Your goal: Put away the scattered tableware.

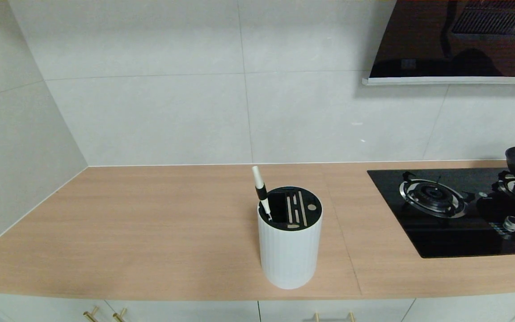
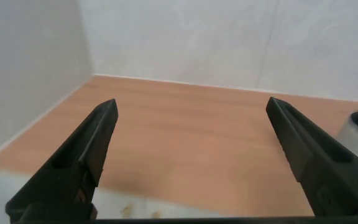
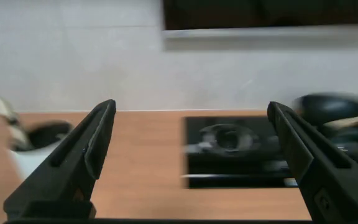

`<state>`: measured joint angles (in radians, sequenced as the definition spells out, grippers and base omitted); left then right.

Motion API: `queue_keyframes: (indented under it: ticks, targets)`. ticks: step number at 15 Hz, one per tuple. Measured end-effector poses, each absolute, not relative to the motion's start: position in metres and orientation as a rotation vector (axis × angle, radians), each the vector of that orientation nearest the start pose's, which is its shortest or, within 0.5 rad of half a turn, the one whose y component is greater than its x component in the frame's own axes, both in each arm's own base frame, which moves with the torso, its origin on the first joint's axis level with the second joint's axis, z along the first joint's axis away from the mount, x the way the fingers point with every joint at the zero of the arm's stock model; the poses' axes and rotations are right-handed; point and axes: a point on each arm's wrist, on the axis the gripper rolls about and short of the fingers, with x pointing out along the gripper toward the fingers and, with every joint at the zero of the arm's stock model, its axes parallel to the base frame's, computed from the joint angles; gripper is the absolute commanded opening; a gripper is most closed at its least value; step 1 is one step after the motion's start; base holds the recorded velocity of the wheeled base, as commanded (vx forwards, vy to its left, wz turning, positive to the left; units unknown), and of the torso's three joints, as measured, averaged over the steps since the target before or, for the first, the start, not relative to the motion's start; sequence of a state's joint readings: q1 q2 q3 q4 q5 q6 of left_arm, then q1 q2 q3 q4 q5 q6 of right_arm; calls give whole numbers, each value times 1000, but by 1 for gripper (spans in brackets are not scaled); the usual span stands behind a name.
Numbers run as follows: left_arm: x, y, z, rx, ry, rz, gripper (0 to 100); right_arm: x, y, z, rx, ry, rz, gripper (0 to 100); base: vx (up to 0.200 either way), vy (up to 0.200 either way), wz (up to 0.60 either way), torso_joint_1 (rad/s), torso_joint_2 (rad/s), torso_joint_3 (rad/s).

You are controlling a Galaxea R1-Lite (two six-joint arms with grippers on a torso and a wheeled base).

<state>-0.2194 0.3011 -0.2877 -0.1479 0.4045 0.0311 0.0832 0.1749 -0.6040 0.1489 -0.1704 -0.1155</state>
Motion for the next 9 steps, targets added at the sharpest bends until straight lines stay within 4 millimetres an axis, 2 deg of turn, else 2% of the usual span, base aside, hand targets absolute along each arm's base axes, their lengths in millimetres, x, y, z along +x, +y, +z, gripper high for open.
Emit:
queue_keyframes:
  ticks: [2, 5, 9]
  targets:
    - [-31, 14, 174, -18, -204, 240, 100, -81, -7, 211, -90, -307, -151, 100, 0, 0, 0, 0, 0, 0]
    - [-46, 12, 171, -14, -297, 332, 100, -77, -6, 182, -44, -277, -223, 100, 0, 0, 0, 0, 0, 0]
    - [-36, 7, 122, 51, -195, 294, 100, -51, -3, 135, 54, -136, -142, 100, 0, 0, 0, 0, 0, 0]
